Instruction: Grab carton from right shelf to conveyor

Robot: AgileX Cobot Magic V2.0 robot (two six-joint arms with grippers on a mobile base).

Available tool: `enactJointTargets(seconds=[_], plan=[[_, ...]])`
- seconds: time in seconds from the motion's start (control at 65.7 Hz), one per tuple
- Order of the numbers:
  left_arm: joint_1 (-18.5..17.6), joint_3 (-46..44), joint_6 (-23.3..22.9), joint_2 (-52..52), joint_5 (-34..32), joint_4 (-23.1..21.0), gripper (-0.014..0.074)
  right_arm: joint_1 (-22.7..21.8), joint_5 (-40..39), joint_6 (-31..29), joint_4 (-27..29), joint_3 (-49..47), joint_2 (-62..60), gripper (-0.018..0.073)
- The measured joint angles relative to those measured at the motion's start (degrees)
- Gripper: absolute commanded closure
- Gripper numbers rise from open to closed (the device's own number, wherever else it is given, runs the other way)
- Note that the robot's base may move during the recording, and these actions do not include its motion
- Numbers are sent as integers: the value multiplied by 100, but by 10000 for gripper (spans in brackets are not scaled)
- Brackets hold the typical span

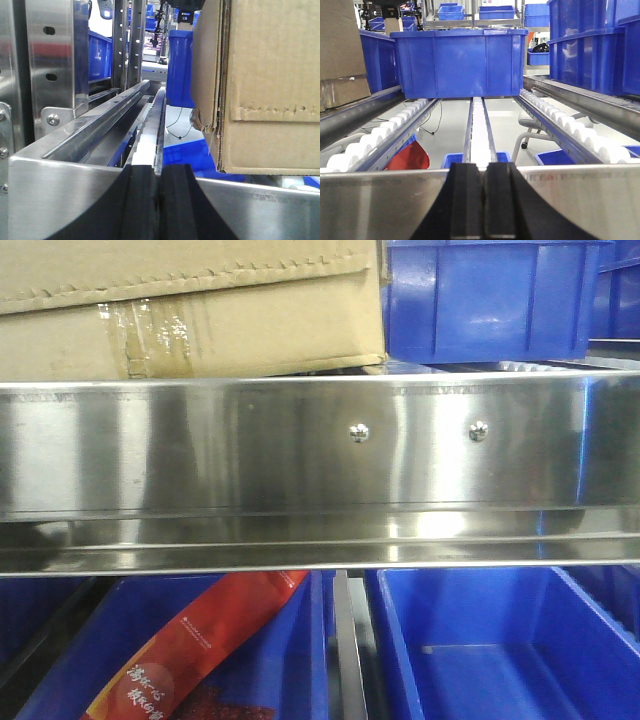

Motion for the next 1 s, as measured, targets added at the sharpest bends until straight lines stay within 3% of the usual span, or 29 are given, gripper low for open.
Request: enactJointTargets(seconds=[0.533,0.822,1.005], plan=[[0,0,0,0,0,0,582,0,0,0,0,0,0,637],[0,0,0,0,-335,0,582,0,-23,0,0,0,0,637],[0,0,0,0,-449,0,582,0,-450,0,147,0,0,637]])
